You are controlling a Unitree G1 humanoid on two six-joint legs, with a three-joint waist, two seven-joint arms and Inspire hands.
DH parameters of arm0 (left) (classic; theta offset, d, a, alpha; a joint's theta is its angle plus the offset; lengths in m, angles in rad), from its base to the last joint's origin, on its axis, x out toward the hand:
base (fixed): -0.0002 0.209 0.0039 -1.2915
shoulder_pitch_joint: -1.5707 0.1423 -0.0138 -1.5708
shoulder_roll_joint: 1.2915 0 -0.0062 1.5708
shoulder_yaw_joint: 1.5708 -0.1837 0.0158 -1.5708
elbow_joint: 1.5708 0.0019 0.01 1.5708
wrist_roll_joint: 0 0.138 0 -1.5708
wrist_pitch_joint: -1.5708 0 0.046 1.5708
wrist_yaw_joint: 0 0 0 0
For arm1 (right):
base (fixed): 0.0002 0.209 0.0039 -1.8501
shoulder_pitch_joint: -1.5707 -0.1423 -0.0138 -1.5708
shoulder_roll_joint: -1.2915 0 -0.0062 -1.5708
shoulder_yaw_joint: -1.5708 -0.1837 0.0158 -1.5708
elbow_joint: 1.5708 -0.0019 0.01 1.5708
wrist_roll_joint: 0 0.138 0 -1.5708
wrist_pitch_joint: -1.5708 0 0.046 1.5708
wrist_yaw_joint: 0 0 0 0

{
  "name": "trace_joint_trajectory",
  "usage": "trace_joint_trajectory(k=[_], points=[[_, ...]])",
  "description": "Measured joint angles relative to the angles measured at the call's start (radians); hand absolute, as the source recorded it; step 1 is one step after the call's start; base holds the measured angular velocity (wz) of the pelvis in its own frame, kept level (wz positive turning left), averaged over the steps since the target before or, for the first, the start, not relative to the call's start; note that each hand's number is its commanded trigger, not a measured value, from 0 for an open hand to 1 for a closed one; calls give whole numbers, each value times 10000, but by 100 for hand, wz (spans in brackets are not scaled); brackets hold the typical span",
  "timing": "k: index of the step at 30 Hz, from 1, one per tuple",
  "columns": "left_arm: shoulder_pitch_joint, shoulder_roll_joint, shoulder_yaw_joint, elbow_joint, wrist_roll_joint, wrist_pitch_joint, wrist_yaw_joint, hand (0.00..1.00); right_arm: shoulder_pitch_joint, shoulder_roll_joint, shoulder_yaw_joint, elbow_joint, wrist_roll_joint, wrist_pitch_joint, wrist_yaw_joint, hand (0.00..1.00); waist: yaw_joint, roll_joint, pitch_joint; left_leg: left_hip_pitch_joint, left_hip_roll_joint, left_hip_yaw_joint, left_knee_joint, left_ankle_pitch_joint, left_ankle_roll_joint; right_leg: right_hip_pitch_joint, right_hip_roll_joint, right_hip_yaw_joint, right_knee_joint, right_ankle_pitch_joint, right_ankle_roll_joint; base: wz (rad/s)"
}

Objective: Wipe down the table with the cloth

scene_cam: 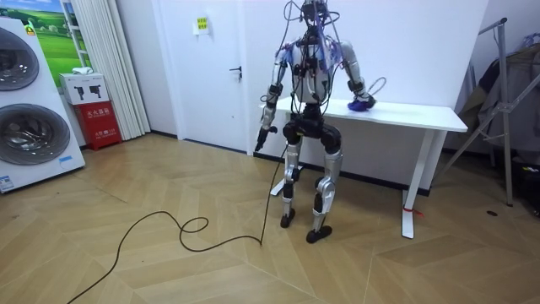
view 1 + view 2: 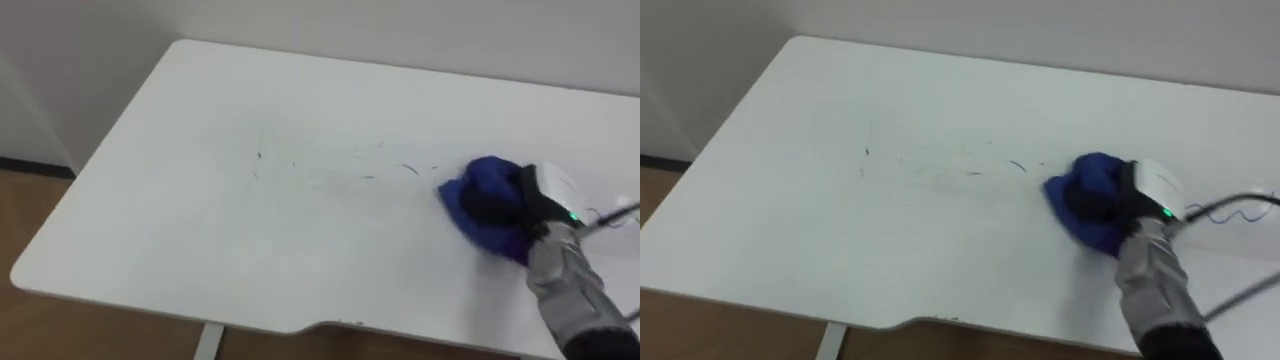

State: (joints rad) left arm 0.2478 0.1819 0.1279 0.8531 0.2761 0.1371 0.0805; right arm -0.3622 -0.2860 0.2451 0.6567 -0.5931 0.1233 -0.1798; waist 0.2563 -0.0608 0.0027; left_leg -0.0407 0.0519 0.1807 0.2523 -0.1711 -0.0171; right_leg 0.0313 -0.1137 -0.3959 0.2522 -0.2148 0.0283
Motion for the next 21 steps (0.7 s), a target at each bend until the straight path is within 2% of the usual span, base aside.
trace_joint_trajectory(k=[2, 4, 6, 7, 8, 9, 10, 11, 13, 15, 17, 18, 20, 21], points=[[63, -76, -118, -354, 8, -122, -11, 0, -299, 88, 24, 58, -164, -256, 87, 100, 305, -127, 77, -91, -59, -309, -137, 13, -21, 68, 12, -279, -172, 15, 26, 36], [483, -52, 2, -519, 31, -52, -14, 0, -233, 67, -174, 271, -93, -417, 64, 100, 329, -218, 90, -221, -125, -599, -130, 22, -14, 137, -9, -619, -249, 39, 67, 56], [1036, -41, 314, -517, 33, 8, -35, 0, 284, -50, -740, 525, 406, -891, -113, 100, 233, -272, 66, -193, -267, -1021, -130, 31, 2, 451, -47, -954, -450, 72, 125, 65], [1352, -28, 601, -462, 76, 14, -49, 0, 773, -268, -1018, 632, 554, -1260, -405, 100, 156, -307, 53, -140, -363, -1231, -130, 32, 4, 693, -62, -1063, -626, 93, 161, 73], [1632, -13, 1002, -422, 218, 10, -52, 0, 1151, -368, -1597, 845, 555, -1561, -626, 100, -89, -317, 64, -98, -488, -1462, -137, 42, 22, 951, -70, -1146, -792, 108, 188, 75], [1726, -2, 1216, -414, 276, 9, -50, 0, 1346, -407, -1905, 981, 555, -1624, -769, 100, -149, -343, 54, -76, -536, -1562, -159, 58, 48, 1040, -88, -1153, -836, 116, 203, 67], [1856, 6, 1557, -398, 511, -18, -38, 0, 1692, -606, -2412, 1262, 672, -1800, -1045, 100, -168, -432, 18, -7, -593, -1696, -183, 60, 53, 1170, -118, -1289, -830, 111, 233, 40], [2003, 5, 1794, -387, 580, -89, -40, 0, 1974, -846, -2792, 1559, 943, -1898, -1139, 100, -167, -407, 30, 57, -641, -1720, -183, 60, 55, 1289, -153, -1384, -847, 109, 257, 26], [2206, 7, 2026, -399, 591, -192, -48, 0, 2326, -1014, -3380, 1933, 1178, -1903, -1270, 100, -180, -463, -39, 93, -693, -1882, -176, 55, 63, 1365, -179, -1519, -829, 135, 303, 16], [2159, 15, 2027, -508, 614, -224, -49, 0, 2381, -1089, -3654, 2146, 1335, -1858, -1292, 100, -327, -493, -36, 100, -737, -2044, -171, 60, 92, 1441, -190, -1654, -814, 129, 322, 16], [1897, 1, 1740, -506, 607, -279, -48, 0, 2110, -1098, -3614, 2559, 1498, -1796, -1344, 100, -291, -466, -33, 101, -748, -2071, -151, 77, 134, 1449, -209, -1667, -814, 115, 346, -4], [1801, 4, 1605, -507, 612, -297, -48, 0, 1983, -1097, -3471, 2611, 1550, -1674, -1342, 100, -277, -451, -26, 93, -750, -2070, -150, 79, 142, 1433, -213, -1659, -813, 106, 361, -15], [1443, -14, 1034, -485, 603, -321, -52, 0, 1295, -1060, -2878, 2642, 1566, -1015, -1237, 100, -32, -345, -19, 86, -680, -1875, -177, 76, 157, 1277, -194, -1354, -802, 91, 385, -42], [1342, -24, 922, -457, 621, -327, -55, 0, 1054, -1020, -2645, 2641, 1540, -823, -1168, 100, 69, -302, 7, 74, -629, -1771, -183, 74, 153, 1230, -170, -1259, -796, 93, 382, -63]])
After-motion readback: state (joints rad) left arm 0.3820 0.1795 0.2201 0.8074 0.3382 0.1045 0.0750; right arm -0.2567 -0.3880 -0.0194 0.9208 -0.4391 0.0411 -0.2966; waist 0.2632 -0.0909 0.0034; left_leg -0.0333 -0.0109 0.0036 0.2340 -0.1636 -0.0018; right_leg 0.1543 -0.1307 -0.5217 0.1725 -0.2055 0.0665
